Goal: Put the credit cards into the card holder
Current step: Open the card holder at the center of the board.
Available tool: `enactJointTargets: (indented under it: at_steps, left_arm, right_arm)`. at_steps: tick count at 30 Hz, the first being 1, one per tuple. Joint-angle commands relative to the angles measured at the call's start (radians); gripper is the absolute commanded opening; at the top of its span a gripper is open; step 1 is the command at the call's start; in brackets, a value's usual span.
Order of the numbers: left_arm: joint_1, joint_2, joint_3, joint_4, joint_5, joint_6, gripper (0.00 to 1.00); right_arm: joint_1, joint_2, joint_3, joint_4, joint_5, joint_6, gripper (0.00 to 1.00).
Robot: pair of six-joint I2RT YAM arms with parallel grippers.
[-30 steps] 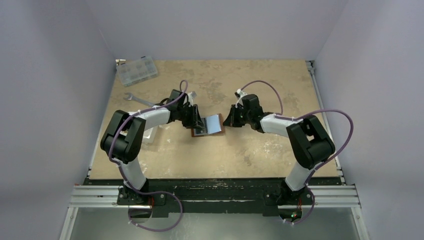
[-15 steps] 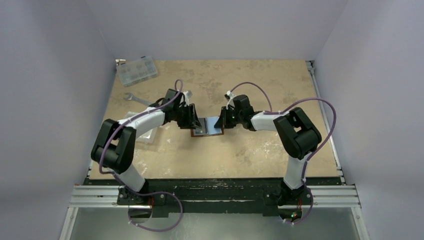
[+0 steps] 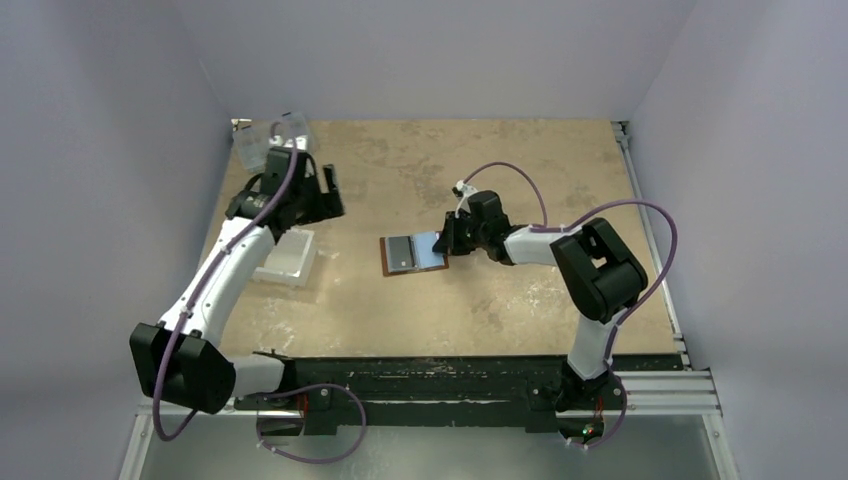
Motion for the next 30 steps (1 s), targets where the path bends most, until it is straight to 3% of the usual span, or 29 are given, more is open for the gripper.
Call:
enactJointTargets:
  at_steps: [1,3,9,12,19,22,26,30]
  left_arm:
    - [0.231,-0.002,-0.002,-0.143,-0.127,-0.032,0.78]
    - [0.3,-0.003,-0.017,-0.122,-0.126,-0.031,0.76]
    - [0.328,0.072,-0.034,-0.133,-0.427,0.035,0.78]
    - [0.331,0.097,-0.041,-0.101,-0.298,0.162,0.77]
    - [0.335,0.104,-0.093,-0.071,-0.4,0.387,0.72]
    - [0.344,0.106,-0.144,-0.039,-0.383,0.484,0.73]
    - [0.349,0.133,-0.144,-0.018,-0.307,0.51,0.73]
    - [0.353,0.216,-0.104,-0.02,-0.367,0.512,0.74]
  right_arm:
    - [-0.003,-0.04,-0.033,0.021,0.017,-0.013,0.11]
    - [-0.002,-0.044,-0.038,0.029,0.008,-0.007,0.11]
    - [-0.001,-0.062,-0.059,0.057,-0.018,0.011,0.11]
    - [0.003,-0.071,-0.062,0.064,-0.026,0.015,0.11]
    - [0.003,-0.099,-0.102,0.134,-0.09,0.055,0.11]
    - [0.004,-0.114,-0.119,0.166,-0.128,0.077,0.11]
    - [0.004,-0.148,-0.137,0.184,-0.131,0.084,0.12]
    - [0.003,-0.154,-0.143,0.187,-0.126,0.086,0.12]
